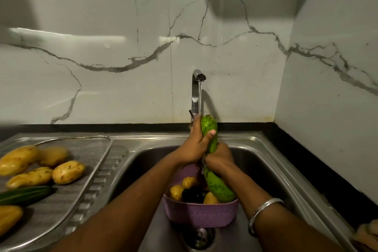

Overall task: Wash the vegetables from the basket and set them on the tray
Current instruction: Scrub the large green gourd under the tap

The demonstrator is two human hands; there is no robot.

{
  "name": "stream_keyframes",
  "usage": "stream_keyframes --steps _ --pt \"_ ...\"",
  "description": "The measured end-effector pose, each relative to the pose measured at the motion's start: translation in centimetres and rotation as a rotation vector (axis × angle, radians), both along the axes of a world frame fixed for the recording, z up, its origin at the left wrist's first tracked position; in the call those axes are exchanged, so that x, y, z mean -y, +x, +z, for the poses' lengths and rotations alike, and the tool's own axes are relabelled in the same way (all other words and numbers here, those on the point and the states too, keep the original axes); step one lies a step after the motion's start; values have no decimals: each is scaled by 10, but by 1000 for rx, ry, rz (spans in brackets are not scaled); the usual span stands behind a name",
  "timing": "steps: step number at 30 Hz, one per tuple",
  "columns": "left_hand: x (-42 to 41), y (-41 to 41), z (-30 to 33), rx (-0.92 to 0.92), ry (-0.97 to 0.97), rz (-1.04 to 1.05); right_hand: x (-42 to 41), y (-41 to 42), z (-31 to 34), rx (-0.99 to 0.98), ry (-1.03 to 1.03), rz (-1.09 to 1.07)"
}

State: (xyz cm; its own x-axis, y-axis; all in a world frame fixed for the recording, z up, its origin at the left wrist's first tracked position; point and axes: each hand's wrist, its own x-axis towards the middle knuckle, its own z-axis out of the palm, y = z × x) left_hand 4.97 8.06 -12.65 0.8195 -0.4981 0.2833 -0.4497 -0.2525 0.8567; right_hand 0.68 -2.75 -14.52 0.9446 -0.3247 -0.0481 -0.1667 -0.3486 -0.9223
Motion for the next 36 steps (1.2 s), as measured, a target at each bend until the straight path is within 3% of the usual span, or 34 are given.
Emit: stream_keyframes --steps 4,9,13,16,22,28,36 --pt "-26 -24 4 -279 -55 -56 -1 -1 0 26 -47 103" --pt "-28 -56 -28 -644 -364 117 -11 -1 18 89 209 161" --pt "-26 -57 -25 -424 -319 105 -13 -3 31 113 627 178" --pt "-26 -55 -27 -295 -371 79 -20 -2 37 234 721 177" --pt "-26 -44 -30 -111 -368 139 -21 4 39 311 455 44" --pt "-34 -30 -35 -67 -414 290 -18 13 -16 153 261 79" --pt "-38 -36 -36 18 -250 440 -39 22 16 195 464 8"
